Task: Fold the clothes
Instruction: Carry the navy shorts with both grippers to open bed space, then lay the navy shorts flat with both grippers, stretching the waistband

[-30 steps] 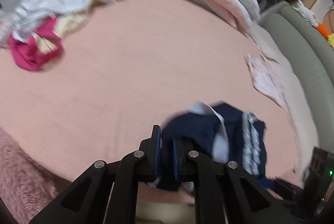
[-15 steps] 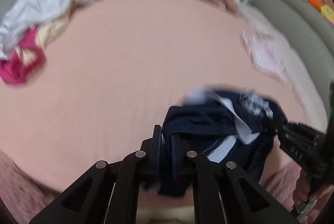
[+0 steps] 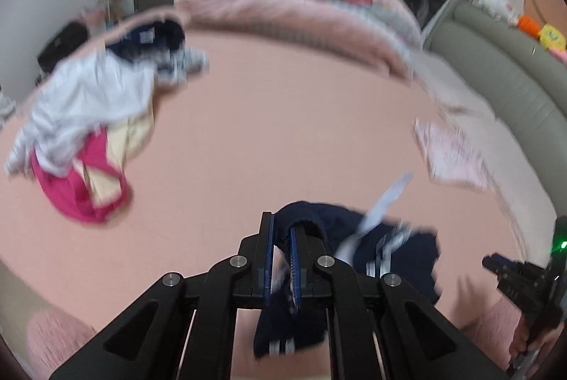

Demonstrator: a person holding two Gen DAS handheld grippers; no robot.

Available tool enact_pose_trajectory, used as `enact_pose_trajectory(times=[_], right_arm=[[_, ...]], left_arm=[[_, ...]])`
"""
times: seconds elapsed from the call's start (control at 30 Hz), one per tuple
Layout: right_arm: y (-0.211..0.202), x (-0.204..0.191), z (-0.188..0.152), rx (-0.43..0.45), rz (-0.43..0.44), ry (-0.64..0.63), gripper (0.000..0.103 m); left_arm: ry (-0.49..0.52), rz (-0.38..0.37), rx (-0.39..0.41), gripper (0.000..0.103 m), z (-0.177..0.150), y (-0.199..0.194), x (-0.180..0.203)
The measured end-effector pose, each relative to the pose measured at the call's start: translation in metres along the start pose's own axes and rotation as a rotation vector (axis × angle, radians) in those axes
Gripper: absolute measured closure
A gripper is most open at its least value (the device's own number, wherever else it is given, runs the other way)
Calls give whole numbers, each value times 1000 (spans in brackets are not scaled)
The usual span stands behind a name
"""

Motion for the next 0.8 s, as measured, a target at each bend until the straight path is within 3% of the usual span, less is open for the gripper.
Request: enact_pose_trajectory(times=[0.13, 0.27, 0.37, 0.43, 0.53, 0.57, 0.67, 0.8], right_arm=[[-2, -42, -14, -13, 174, -61, 80], [-21, -120, -9, 41, 333, -251, 61], [-21, -185, -16, 50, 395, -437, 58], [1, -205, -18, 17, 315, -549, 58], [39, -202, -18, -11, 123, -630, 59], [43, -194, -16, -20, 119, -591, 59], [52, -166, -8, -40, 125, -451, 75], [45, -118, 3, -39, 144, -251, 89]], left_arm=[[-21, -18, -31, 96, -30, -3, -3], [-43, -31, -58, 95, -39, -2, -3], [-54, -43, -104, 80, -46, 4, -7], [-58, -61, -126, 51, -50, 7, -8], [-61, -68, -178, 49, -65, 22, -9], [-62, -71, -195, 49, -70, 27, -10], [-80, -84, -239, 49, -83, 44, -9], [-237, -227, -256, 49, -77, 59, -1]])
Point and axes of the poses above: each gripper's, at about its wrist camera, not at the fingertips, and y roughly the way its jaws point, x to its right, z to its top, the point moved 10 cm from there along y, roughly the way its jaws point, and after that the axes turned 3 degrees about -y, right-handed, at the moved point
